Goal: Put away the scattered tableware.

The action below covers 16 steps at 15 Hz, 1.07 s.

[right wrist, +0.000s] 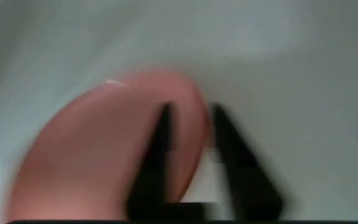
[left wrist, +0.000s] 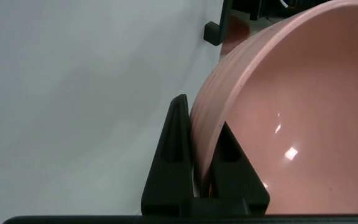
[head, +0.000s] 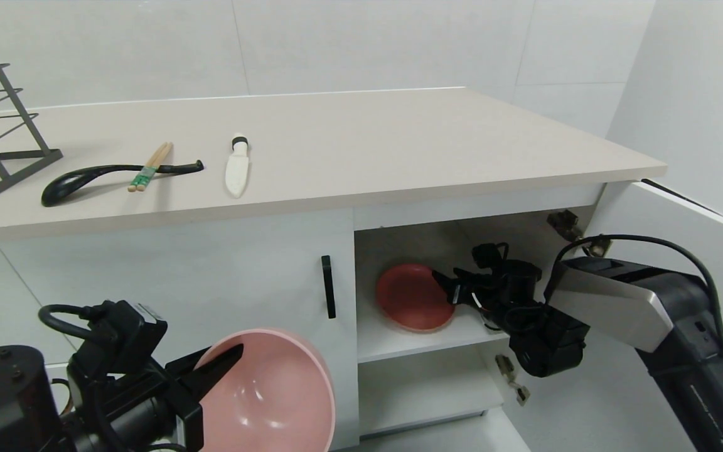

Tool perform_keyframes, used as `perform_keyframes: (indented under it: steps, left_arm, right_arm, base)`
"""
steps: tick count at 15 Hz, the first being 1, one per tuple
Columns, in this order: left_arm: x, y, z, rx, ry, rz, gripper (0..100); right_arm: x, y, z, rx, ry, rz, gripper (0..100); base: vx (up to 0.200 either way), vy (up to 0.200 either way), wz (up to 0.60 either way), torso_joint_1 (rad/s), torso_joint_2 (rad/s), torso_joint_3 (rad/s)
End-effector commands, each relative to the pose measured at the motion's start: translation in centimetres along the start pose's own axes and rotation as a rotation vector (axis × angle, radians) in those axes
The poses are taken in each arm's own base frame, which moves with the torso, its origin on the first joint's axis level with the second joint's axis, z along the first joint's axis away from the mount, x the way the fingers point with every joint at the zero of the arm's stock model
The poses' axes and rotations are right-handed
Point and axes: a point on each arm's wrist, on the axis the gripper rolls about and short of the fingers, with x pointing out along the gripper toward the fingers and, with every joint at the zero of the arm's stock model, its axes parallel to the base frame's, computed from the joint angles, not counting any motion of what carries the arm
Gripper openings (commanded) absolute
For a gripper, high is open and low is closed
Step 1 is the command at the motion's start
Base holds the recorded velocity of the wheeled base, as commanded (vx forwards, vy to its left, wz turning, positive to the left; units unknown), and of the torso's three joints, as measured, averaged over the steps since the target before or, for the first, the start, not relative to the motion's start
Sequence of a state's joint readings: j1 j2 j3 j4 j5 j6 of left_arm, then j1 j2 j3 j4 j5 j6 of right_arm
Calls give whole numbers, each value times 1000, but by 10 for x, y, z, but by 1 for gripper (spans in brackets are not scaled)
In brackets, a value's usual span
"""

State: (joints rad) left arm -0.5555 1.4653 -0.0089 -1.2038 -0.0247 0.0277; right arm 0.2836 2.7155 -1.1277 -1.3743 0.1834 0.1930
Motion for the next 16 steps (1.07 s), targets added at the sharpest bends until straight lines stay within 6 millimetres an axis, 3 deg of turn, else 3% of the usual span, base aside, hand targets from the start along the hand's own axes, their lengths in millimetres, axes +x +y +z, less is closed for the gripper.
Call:
perform_keyframes:
  steps: [1,2,5,7,9,12,16]
  left_arm:
    - [0,0,0,0,2,-1,0]
    - [0,-1,0,1,-1,-6,0]
    - [3,-1,12,3,-79,-6,0]
    - [14,-7,21,83,-146,-33,0]
    - [23,-14,21,176,-137,-64,0]
    - [27,-29,25,191,-160,-133,0]
    - [45,-50,33,226,-184,-214,0]
  right_arm:
    - [-3,1,3,-4,-22,5,100]
    - [-8,7,13,-14,-52,17,100]
    - [-63,46,32,-65,-34,74,100]
    - [-146,84,42,-134,100,125,100]
    - [-192,98,54,-145,119,145,100]
    - [-231,111,82,-161,18,167,100]
    - [-272,112,90,-161,-20,145,100]
  base:
    - [0,0,0,0,0,0]
    - [0,0,0,0,0,0]
    - [0,0,0,0,0,0]
    - [0,0,0,0,0,0]
    - [0,0,0,0,0,0]
    - [0,0,0,0,0,0]
    - [0,0,0,0,0,0]
